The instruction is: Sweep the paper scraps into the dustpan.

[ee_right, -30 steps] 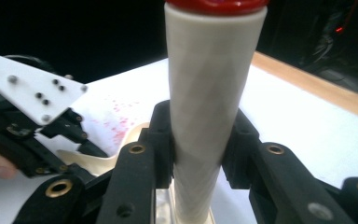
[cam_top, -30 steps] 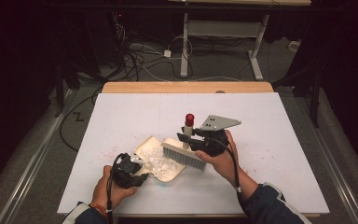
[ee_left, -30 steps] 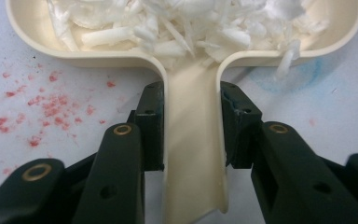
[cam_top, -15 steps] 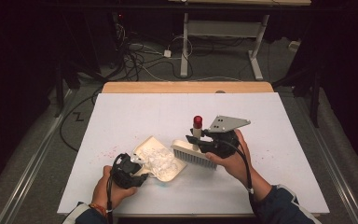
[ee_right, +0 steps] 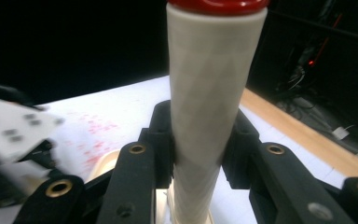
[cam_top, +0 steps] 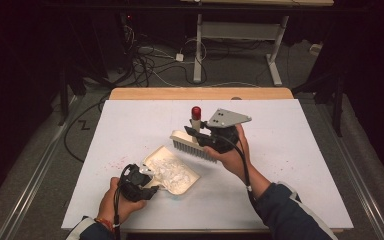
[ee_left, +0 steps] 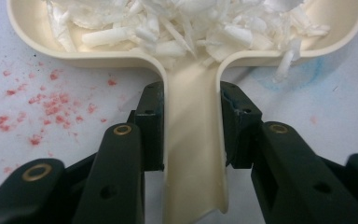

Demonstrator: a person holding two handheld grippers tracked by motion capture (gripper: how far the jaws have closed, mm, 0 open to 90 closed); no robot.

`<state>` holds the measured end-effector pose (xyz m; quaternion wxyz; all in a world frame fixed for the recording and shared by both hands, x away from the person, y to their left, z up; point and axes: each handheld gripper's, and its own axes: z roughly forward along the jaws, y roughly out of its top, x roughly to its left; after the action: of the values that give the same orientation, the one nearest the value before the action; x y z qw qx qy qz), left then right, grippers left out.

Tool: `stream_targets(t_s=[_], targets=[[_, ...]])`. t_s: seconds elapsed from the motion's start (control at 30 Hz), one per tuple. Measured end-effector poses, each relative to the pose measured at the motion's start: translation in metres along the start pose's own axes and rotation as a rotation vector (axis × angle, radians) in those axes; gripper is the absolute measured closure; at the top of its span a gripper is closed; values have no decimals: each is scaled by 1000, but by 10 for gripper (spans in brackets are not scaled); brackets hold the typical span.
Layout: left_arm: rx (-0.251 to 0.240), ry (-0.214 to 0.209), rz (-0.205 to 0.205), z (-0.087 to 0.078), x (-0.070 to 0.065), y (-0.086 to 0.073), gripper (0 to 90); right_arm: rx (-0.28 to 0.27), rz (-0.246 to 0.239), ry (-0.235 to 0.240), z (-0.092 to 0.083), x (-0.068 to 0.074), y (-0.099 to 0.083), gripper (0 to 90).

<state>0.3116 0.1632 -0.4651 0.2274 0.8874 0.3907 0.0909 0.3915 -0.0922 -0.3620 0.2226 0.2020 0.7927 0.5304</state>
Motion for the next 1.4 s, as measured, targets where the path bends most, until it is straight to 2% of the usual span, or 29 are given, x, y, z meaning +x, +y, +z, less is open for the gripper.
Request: stream_targets(t_s=[0.03, 0.07, 0.13, 0.17, 0.3, 0.33, 0.37, 0.4, 0.47, 0.53, 0.57, 0.6, 0.7, 0.73, 0.83, 0.97, 1.03, 1.1, 1.3, 1.4], targets=[[1, -1, 0, 0, 0, 0, 633, 8, -14, -12, 8, -1, -1, 698], [1, -2, 2, 0, 0, 0, 633, 8, -14, -12, 8, -1, -1, 698], [2, -2, 4, 0, 1, 0, 633, 12, -53, -59, 27, -1, -5, 698], [2, -5, 1, 0, 1, 0, 633, 12, -53, -59, 27, -1, -5, 698], [1, -6, 4, 0, 2, 0, 633, 24, -120, -50, 48, 3, -11, 699], [4, -5, 6, 0, 2, 0, 633, 35, -134, -30, 52, 4, -12, 699], [4, -7, 6, 0, 2, 0, 633, 26, -123, 3, 53, 5, -13, 699], [6, -7, 10, 0, 2, 1, 633, 24, -118, 29, 53, 6, -14, 699], [6, -7, 6, 0, 3, 0, 633, 38, -152, 75, 49, 11, -15, 696], [5, -6, 5, -1, 4, 0, 633, 37, -152, 91, 46, 13, -16, 696], [7, -6, 5, -1, 4, 0, 633, 31, -140, 141, 39, 14, -18, 696], [7, -4, 2, -1, 4, -1, 633, 33, -140, 161, 36, 15, -19, 695], [11, -4, -3, -2, 5, -2, 633, 35, -155, 167, 28, 19, -19, 696], [7, -2, -6, -2, 5, -2, 633, 27, -154, 189, 24, 20, -18, 698], [9, 0, -7, -2, 5, -2, 633, -6, -122, 221, 11, 21, -15, 699], [15, 3, -3, -3, 5, -2, 633, -59, -112, 186, -3, 17, -8, 699], [10, 2, -10, -2, 5, -2, 633, -92, -88, 172, -8, 13, -5, 698], [13, 1, -8, -2, 6, -2, 633, -96, -66, 147, -12, 9, -3, 698], [14, 4, -7, -2, 5, -2, 633, -31, -31, 79, -8, 3, -5, 698], [14, 3, -9, -2, 6, -2, 633, 0, -4, 73, -4, 0, -10, 698]])
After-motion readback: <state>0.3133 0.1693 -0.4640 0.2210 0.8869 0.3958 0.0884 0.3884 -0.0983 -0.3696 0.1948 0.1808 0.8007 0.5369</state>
